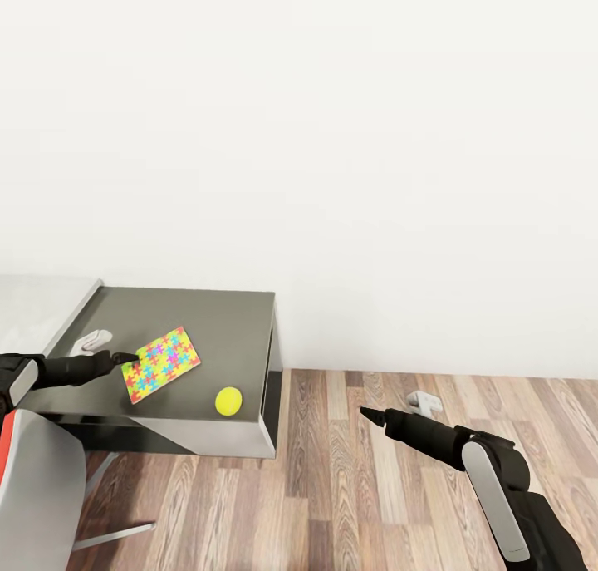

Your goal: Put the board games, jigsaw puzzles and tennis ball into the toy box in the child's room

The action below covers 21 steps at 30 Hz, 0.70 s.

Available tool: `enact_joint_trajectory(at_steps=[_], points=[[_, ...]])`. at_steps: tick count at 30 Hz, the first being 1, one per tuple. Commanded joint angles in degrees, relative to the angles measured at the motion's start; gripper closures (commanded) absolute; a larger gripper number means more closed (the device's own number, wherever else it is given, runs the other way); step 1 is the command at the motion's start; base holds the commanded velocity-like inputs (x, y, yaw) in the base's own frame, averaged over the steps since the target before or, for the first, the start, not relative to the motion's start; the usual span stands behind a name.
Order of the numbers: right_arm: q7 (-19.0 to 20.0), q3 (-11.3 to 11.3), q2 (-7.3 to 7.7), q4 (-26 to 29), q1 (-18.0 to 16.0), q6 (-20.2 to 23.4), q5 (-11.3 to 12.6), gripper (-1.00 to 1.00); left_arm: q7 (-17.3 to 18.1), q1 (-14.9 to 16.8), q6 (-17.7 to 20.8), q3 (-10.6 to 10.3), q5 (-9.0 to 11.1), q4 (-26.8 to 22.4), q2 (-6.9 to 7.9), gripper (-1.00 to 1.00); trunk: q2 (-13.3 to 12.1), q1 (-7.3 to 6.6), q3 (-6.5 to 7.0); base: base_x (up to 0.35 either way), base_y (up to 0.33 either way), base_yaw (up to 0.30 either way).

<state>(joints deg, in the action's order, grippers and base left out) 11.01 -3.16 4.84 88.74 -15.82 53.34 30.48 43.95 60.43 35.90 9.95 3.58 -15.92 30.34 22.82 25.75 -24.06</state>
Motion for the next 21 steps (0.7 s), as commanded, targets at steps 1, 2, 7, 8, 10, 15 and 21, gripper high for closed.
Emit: enact_joint_trajectory(at_steps=[1,2,7,8,10,15,21], points=[[0.59,-0.09,-0.01,0.03,-0.05,0.27,-0.51,-1.0,0.0,0.04,0.48,0.07,0.36,0.01,0.0,-1.0,0.1,0.04,-0.09,0.033,0.0,0.0],[0.59,-0.09,-0.01,0.03,-0.06,0.27,-0.51,-1.0,0.0,0.04,0.48,0.07,0.34,0.01,0.0,-1.0,0.1,0.04,-0.09,0.021,0.0,0.0],[0.59,-0.09,-0.01,0.03,-0.05,0.27,-0.49,-1.0,-0.02,0.04,0.48,0.07,0.3,0.01,-0.02,-1.0,0.1,0.04,-0.09,0.022,0.0,0.0],[0.59,-0.09,-0.01,0.03,-0.05,0.27,-0.49,-1.0,-0.05,0.04,0.48,0.07,0.3,0.01,-0.02,-1.0,0.1,0.04,-0.09,0.055,0.0,0.0],[0.59,-0.09,-0.01,0.03,-0.06,0.27,-0.5,-1.0,-0.07,0.04,0.48,0.07,0.3,0.01,-0.02,-1.0,0.1,0.04,-0.09,0.036,0.0,0.0],[0.59,-0.09,-0.01,0.03,-0.08,0.27,-0.5,-1.0,-0.09,0.04,0.48,0.04,0.28,0.01,-0.02,-1.0,0.1,0.04,-0.09,0.014,0.0,0.0],[0.58,-0.08,-0.01,0.03,-0.07,0.29,-0.47,-1.0,-0.09,0.04,0.48,-0.01,0.21,0.01,-0.11,-1.0,0.1,0.04,-0.17,0.002,0.0,0.0]])
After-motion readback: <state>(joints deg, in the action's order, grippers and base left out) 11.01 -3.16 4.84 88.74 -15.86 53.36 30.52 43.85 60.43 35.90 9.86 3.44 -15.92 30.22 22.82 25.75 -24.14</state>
